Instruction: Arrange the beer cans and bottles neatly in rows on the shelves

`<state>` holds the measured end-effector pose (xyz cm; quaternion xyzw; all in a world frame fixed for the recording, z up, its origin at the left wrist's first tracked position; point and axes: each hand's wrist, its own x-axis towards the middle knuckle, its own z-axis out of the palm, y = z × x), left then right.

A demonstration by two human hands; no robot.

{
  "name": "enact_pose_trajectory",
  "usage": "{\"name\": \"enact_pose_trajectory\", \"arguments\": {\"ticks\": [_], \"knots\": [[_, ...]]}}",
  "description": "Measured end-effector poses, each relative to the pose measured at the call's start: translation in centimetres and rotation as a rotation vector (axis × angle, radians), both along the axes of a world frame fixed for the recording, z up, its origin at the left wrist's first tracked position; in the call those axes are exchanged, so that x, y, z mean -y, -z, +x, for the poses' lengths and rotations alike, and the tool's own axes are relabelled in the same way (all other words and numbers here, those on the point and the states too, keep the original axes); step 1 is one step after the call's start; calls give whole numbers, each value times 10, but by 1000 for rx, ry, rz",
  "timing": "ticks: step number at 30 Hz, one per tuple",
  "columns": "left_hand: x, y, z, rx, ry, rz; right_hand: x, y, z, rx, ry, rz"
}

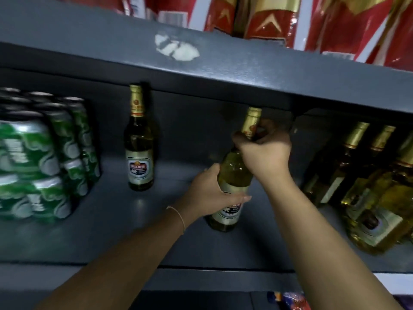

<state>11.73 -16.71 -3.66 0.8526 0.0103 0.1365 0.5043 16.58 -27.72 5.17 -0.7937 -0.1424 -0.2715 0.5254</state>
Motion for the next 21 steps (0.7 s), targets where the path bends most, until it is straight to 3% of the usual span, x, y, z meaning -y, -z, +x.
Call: {"name": "enact_pose_trajectory", "arguments": {"ticks": [13,21], "knots": [[-136,16,-74,116,-287,-42,-146,12,-56,42,-181,-33],[-182,19,-84,169,-286,-4,-192,9,-73,43,-219,-60]]}}
